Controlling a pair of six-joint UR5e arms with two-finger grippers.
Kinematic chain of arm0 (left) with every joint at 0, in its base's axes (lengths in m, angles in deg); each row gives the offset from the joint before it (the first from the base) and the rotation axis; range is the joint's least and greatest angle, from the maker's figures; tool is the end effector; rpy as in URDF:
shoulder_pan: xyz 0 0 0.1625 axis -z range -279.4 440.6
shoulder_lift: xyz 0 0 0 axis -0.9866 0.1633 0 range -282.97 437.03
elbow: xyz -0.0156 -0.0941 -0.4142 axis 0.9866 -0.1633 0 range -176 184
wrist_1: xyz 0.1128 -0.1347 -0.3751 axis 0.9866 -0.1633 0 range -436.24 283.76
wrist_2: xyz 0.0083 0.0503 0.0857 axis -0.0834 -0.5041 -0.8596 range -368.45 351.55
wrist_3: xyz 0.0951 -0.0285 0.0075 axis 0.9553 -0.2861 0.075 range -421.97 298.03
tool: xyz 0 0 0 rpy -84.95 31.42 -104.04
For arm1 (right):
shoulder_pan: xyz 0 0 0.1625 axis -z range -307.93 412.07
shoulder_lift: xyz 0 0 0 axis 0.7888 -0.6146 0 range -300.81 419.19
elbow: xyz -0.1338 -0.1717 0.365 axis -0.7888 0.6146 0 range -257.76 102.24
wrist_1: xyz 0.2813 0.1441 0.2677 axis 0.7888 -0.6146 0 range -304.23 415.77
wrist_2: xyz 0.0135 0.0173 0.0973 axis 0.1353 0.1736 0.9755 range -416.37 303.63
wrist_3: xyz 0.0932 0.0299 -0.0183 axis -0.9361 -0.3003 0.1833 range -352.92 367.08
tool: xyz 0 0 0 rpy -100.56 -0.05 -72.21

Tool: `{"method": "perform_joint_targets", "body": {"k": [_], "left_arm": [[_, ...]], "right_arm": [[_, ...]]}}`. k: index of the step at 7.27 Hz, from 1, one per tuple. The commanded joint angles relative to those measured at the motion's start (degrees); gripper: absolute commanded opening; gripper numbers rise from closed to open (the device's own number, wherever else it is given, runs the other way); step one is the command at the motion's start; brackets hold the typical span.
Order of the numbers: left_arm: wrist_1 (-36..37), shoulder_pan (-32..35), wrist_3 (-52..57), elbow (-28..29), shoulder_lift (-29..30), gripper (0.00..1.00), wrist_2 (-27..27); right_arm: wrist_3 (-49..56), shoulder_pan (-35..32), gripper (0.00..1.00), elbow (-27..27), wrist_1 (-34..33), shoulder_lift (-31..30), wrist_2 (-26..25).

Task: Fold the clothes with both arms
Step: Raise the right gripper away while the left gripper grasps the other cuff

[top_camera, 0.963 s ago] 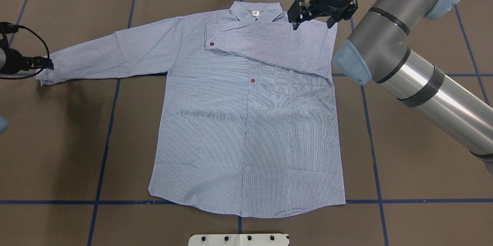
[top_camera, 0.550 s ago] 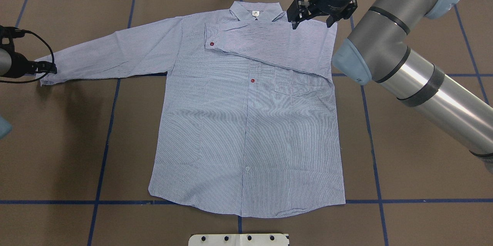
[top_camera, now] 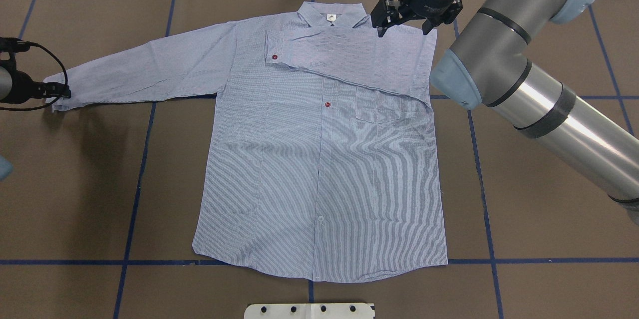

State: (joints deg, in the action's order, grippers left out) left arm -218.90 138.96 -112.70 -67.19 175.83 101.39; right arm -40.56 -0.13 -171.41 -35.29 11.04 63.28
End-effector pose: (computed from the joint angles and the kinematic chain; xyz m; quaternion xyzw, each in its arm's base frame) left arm 0.2238 -0.5527 0.6520 0.1640 0.3566 -0.0904 0.9153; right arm -0.3565 -0.5969 0.1913 0.1080 -0.4220 -0.0197 0.8999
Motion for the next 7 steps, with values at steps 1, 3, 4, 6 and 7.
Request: {"method": "perform_joint_targets", "body": {"k": [1, 3, 4, 6, 7], "left_arm": [[0.10, 0.09, 0.01, -0.09, -0.19, 0.75, 0.02], [0.10, 0.09, 0.01, -0.10, -0.10, 0.68, -0.07], [0.10, 0.09, 0.01, -0.10, -0.10, 0.64, -0.07], [0.19, 0.09, 0.01, -0.18, -0.10, 0.46, -0.07], [0.10, 0.09, -0.08, -0.27, -0.10, 0.29, -0.07]], "right_arm": [[0.00, 0.00, 1.00, 0.04, 0.00, -0.10, -0.03], [0.00, 0.00, 1.00, 0.04, 0.09, -0.10, -0.03], [0.09, -0.09, 1.00, 0.13, 0.09, -0.19, -0.03], [0.35, -0.09, 1.00, 0.13, 0.09, -0.19, -0.03], [0.44, -0.09, 1.00, 0.13, 0.09, -0.19, -0.12]]}}
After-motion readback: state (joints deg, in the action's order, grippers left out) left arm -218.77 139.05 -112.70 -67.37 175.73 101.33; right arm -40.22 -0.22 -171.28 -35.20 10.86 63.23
